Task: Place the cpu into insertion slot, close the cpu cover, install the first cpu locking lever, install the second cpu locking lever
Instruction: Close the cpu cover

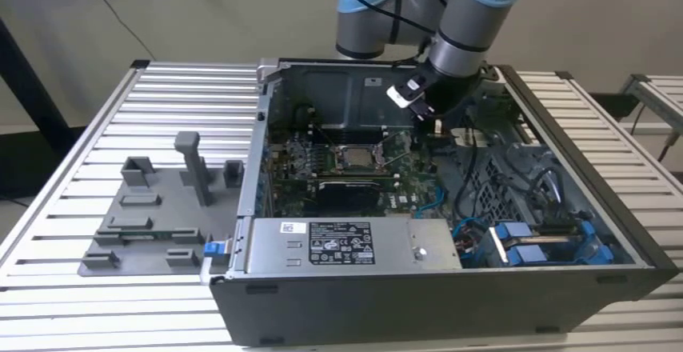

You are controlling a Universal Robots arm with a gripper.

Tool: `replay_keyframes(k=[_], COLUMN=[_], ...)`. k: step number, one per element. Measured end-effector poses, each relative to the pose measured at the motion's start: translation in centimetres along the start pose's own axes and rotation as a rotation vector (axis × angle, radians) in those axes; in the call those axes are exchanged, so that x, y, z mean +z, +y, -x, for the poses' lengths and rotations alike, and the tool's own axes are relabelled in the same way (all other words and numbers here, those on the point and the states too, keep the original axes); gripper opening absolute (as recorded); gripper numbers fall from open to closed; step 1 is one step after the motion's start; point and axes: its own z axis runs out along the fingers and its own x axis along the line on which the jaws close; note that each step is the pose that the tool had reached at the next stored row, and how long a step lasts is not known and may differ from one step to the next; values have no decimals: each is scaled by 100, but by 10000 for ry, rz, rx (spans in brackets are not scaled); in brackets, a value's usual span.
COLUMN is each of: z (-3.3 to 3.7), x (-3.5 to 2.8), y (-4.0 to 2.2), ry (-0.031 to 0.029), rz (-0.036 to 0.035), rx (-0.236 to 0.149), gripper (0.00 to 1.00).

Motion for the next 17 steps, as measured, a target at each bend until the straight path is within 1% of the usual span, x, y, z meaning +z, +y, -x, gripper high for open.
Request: replay_keyframes(k=[3,5,10,12,17], z=[-5,-8,-13,-13,-11], x=[-59,-103,-168,-179,-180], y=[-7,-14,-51,-74,-153], ry=[2,0,6,9,12], rz=[-55,-77,-95,-96,-97], rx=[5,7,8,7,7], gripper=[11,11,11,11,11])
